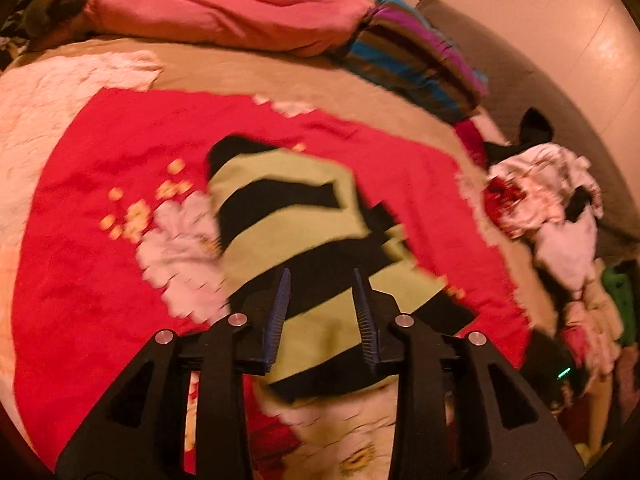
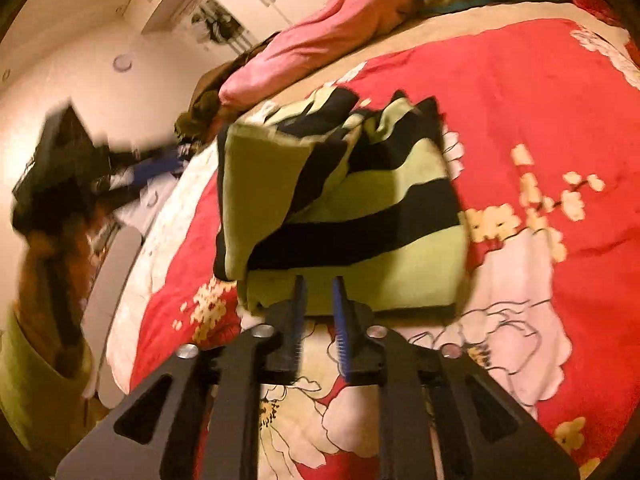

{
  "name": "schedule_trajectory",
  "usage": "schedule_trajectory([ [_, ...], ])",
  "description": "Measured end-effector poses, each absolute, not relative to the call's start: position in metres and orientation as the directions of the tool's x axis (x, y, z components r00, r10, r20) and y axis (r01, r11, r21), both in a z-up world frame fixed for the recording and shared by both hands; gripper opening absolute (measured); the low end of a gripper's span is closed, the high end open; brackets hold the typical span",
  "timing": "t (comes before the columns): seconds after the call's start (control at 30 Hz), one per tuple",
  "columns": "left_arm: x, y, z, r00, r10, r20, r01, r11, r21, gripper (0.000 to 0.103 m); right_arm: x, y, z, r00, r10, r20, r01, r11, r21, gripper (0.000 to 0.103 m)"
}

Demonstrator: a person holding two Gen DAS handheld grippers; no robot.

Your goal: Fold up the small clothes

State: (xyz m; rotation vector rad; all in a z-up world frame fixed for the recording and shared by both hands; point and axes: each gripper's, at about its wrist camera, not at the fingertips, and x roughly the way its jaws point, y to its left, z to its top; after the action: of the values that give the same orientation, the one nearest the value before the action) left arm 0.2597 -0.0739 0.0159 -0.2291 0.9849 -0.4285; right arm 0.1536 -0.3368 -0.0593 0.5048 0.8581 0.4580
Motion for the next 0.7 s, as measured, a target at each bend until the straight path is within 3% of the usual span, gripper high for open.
schedule_trajectory([
  [0.07,0.253,-0.062,0.005,0.472,-0.457,-0.754,0.222,0.889,-0.400,0.028,0.155,-0.332,-0.053,0.568,0.586,-0.578,-0.204,0.780,0.591,0.063],
  [0.2,0.242,-0.037,-0.008,0.491,-0.419,-0.764,0.177,0.907,-0.383,0.032,0.156,-0.302,-0.037,0.539,0.596,-0.595,-0.286,0.794,0.536,0.084],
  [0.27,0.235,-0.024,-0.015,0.505,-0.381,-0.774,0.144,0.922,-0.361,0.032,0.165,-0.292,-0.032,0.539,0.593,-0.598,-0.299,0.799,0.522,0.085],
  [0.37,0.221,-0.013,-0.022,0.512,-0.363,-0.779,0.129,0.928,-0.348,0.032,0.188,-0.291,-0.025,0.551,0.599,-0.580,-0.270,0.786,0.556,0.097],
  [0.5,0.193,-0.021,-0.039,0.506,-0.307,-0.806,0.151,0.951,-0.268,0.032,0.226,-0.304,-0.026,0.524,0.611,-0.593,-0.164,0.756,0.634,0.098],
  [0.63,0.179,-0.049,-0.054,0.495,-0.295,-0.817,0.209,0.953,-0.218,0.033,0.258,-0.317,-0.036,0.471,0.673,-0.570,-0.047,0.664,0.746,0.094],
  [0.7,0.177,-0.064,-0.058,0.490,-0.307,-0.816,0.235,0.948,-0.215,0.033,0.269,-0.317,-0.029,0.471,0.675,-0.568,-0.047,0.662,0.748,0.038],
])
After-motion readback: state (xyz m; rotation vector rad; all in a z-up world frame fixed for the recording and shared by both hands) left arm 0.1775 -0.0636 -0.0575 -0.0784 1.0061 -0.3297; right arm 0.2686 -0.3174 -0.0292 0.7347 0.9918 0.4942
